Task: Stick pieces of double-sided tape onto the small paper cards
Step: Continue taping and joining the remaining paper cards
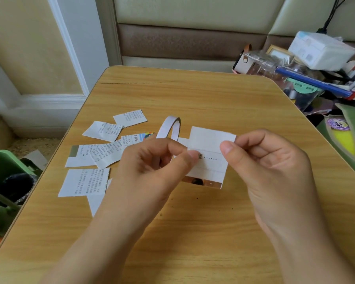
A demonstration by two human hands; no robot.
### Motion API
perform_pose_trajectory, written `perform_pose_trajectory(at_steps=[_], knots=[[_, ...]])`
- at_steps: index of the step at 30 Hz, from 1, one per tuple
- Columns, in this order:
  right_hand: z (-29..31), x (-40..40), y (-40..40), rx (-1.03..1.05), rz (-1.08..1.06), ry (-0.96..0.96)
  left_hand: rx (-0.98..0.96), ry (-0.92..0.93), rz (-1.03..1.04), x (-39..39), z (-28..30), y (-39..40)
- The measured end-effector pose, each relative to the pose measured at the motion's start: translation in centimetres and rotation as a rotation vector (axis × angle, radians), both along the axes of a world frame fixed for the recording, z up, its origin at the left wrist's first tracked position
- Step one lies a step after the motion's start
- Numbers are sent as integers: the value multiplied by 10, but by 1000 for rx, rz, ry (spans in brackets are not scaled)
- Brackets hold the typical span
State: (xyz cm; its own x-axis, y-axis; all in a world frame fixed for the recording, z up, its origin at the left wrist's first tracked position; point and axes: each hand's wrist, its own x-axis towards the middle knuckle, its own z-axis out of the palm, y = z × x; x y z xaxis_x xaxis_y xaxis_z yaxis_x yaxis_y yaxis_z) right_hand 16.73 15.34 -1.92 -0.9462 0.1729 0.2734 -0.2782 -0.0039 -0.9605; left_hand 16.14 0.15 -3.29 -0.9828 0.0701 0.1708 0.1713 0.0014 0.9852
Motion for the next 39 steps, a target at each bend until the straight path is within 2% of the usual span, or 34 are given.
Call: perform_pose_trajectory(at_steps=[11, 24, 28, 31, 35, 39], knots=[[4, 2, -3, -31, 11, -53, 107, -37, 17, -2, -5, 1], [-2, 0, -1, 10, 37, -33, 117, -31, 12, 0, -2, 1], [0, 0, 4, 138, 143, -40, 34, -25, -30, -2, 0, -3], [0, 0, 7, 161, 143, -29, -21, 15, -62, -4, -4, -5], [1, 0, 6, 35, 182, -79, 169, -18, -62, -5, -8, -1], [-2, 0, 5, 78, 241, -132, 254, -67, -77, -6, -6, -2]])
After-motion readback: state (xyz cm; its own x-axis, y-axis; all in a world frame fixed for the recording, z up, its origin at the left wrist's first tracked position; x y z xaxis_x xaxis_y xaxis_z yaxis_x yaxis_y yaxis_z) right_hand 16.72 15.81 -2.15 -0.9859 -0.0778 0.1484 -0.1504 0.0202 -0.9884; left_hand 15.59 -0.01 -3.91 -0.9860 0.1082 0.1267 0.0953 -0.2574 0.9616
